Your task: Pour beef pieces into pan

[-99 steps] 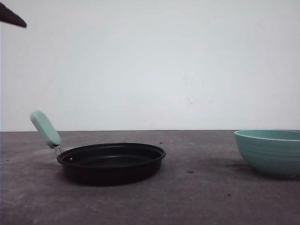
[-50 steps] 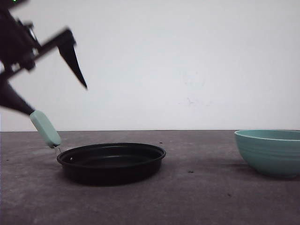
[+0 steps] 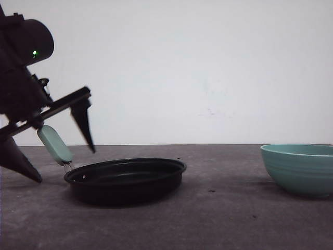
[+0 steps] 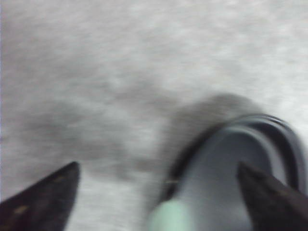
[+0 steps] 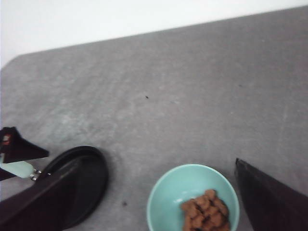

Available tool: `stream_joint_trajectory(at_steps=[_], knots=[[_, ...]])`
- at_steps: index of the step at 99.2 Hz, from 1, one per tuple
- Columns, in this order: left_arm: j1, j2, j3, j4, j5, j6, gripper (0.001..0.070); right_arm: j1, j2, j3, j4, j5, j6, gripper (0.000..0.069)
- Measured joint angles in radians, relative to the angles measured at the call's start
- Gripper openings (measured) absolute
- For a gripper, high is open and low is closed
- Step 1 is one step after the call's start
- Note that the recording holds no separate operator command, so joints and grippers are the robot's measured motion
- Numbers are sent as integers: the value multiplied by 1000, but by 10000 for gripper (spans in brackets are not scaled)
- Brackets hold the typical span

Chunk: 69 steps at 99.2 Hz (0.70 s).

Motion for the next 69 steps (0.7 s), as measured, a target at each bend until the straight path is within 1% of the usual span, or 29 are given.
stream_joint_trajectory(at_steps=[11,17,21,29,31,57,69], knots=[[0,-3,-46,55,-8,-37,464,0,0,0,0,2,-2,628],[0,-4,-63,92,-8,-54,388,0,0,0,0,2,-2,628],[-2,-4,-73,109,-4,-64,320,0,0,0,0,2,-3,628],[-9,-7,-74,143,34,-82,160,0,0,0,0,2,-3,628],[-14,-11,-72,150,40,-87,133,0,0,0,0,2,-3,628],[-22,-21,-69,156,38,-84,131,0,6,0,-23,4,-6,623],[-45,-46,-74,159,19,-84,131,-8,50,3,-77,77,-6,588]])
